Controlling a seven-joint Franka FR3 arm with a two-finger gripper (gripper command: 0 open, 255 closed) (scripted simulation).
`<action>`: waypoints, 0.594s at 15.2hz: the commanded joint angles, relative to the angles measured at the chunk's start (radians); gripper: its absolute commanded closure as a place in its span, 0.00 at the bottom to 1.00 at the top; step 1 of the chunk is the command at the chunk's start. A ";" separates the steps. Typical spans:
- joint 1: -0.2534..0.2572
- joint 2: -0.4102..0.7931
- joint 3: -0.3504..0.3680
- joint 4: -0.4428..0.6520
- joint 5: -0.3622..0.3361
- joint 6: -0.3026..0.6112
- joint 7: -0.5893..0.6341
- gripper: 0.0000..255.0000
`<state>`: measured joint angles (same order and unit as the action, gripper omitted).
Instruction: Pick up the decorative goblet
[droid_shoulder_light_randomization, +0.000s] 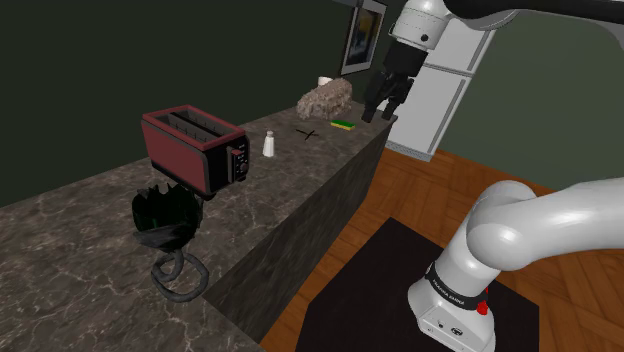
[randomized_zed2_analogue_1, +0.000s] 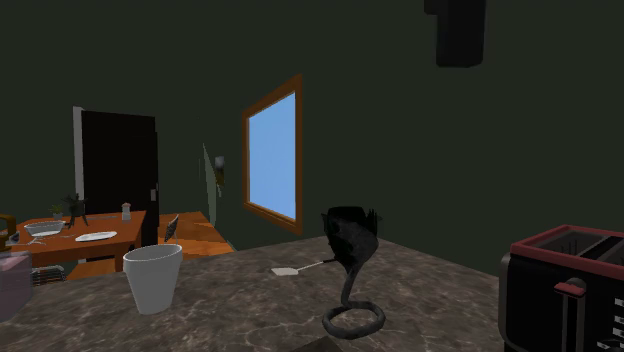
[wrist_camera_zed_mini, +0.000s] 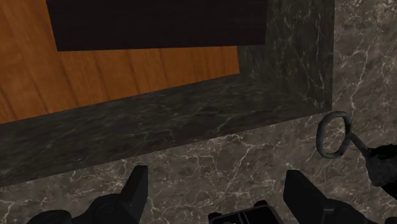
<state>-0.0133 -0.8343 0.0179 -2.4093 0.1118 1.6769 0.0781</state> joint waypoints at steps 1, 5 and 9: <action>0.000 0.000 0.000 0.000 0.000 0.000 0.000 0.00; 0.030 0.074 0.076 0.001 0.053 0.074 0.071 0.00; 0.055 0.164 0.151 0.022 0.096 0.148 0.139 0.00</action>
<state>0.0348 -0.6862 0.1519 -2.3848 0.1968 1.8044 0.2016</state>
